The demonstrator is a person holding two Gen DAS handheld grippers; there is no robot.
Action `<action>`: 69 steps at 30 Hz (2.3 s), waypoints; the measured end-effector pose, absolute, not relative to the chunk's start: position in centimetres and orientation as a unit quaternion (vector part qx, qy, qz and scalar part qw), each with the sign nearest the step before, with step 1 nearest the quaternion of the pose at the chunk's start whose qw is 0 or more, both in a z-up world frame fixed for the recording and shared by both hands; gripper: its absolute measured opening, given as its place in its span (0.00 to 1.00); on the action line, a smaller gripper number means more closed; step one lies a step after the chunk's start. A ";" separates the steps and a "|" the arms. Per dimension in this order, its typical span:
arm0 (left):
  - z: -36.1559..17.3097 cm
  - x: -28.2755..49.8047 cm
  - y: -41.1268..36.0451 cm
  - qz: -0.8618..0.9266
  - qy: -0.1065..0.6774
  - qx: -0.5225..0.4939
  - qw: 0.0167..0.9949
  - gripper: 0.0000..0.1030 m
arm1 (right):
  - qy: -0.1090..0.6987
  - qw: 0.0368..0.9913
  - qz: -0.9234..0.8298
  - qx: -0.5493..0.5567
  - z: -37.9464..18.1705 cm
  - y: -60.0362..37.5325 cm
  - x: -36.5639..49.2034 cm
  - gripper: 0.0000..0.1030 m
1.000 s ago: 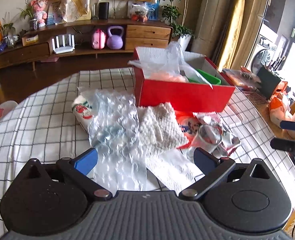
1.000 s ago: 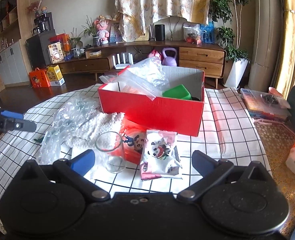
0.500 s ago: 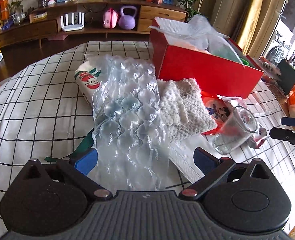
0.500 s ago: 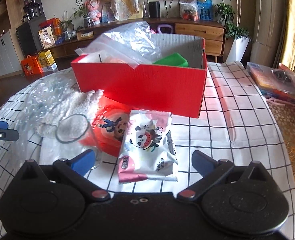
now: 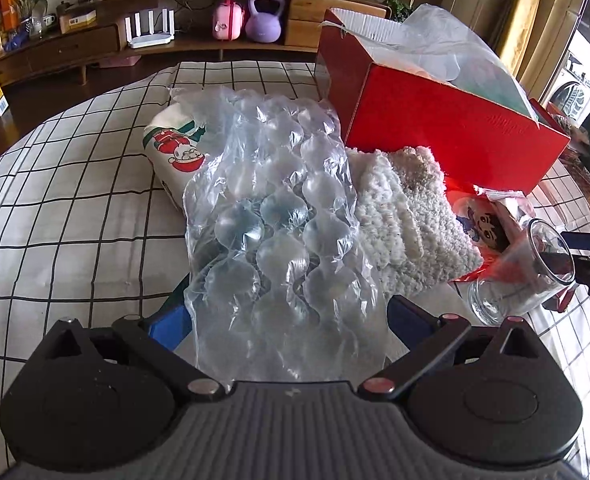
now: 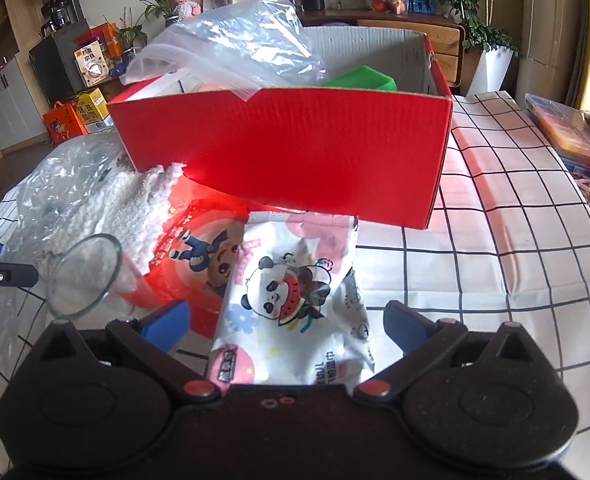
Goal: Organize soft objects
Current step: 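Grasp the bubble wrap with left tool while right tool grasps panda wipes pack, then lift and carry the bubble wrap and wipes pack with both tools into the box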
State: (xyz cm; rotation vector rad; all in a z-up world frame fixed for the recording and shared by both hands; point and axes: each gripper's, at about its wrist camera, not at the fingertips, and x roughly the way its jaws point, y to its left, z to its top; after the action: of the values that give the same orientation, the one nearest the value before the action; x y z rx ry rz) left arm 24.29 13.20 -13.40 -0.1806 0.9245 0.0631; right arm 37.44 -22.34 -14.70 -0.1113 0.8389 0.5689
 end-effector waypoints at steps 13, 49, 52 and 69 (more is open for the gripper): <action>-13.9 24.2 13.3 0.028 0.447 -0.094 0.889 0.57 | 0.417 0.871 0.256 -0.038 -15.5 -22.3 38.0 0.80; -6.5 19.4 10.9 -0.003 0.389 -0.090 0.917 0.17 | 0.379 0.895 0.235 -0.017 -7.1 -26.9 29.7 0.69; -5.5 19.1 10.5 -0.006 0.378 -0.084 0.922 0.17 | 0.368 0.898 0.239 -0.015 -5.9 -27.2 29.0 0.69; -0.3 17.7 7.2 -0.056 0.352 -0.060 0.932 0.17 | 0.328 0.910 0.254 -0.014 -1.9 -27.7 27.9 0.68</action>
State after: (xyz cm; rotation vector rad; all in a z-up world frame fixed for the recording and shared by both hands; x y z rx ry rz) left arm 17.72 7.24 -0.28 -0.1220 0.7202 -0.1139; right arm 27.87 -27.68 -1.89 -0.0291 0.6769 0.5240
